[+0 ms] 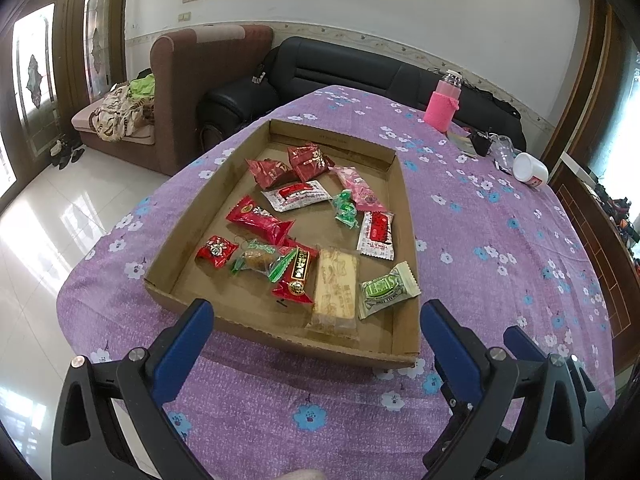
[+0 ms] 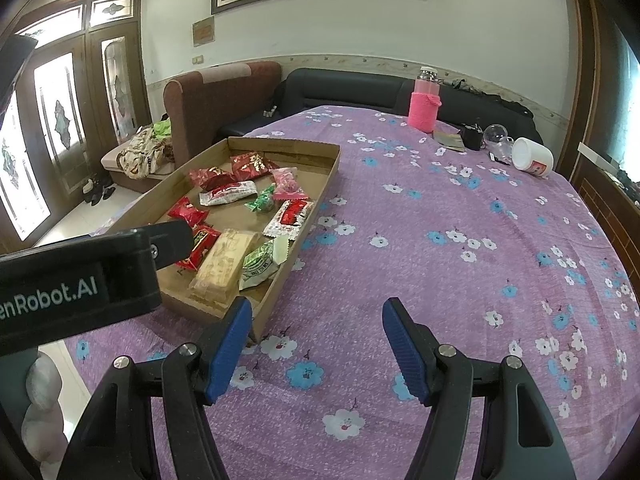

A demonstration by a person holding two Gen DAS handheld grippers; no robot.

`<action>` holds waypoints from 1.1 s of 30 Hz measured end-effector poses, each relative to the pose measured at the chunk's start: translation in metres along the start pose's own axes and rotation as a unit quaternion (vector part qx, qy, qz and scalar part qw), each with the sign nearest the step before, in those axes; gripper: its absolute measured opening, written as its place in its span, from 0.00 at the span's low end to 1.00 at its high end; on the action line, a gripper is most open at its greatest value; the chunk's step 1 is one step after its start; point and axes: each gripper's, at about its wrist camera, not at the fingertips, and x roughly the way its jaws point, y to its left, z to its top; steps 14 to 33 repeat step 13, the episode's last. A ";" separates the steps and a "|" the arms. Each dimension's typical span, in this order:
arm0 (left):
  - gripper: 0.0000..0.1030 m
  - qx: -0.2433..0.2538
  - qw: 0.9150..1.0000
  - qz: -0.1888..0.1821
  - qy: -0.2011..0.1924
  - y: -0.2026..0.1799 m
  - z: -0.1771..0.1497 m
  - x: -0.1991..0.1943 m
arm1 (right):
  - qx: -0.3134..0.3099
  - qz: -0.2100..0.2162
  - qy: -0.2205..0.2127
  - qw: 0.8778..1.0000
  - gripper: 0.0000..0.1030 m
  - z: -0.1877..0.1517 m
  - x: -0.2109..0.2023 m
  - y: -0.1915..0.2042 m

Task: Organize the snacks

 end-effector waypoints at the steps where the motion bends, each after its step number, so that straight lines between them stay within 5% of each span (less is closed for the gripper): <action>1: 1.00 0.000 1.000 0.000 0.000 0.000 0.000 0.000 | -0.001 0.000 0.000 1.000 0.70 0.000 0.000 0.000; 33: 1.00 -0.001 1.000 0.012 -0.024 -0.004 0.016 -0.012 | 0.014 0.018 0.006 1.000 0.70 0.008 0.000 -0.019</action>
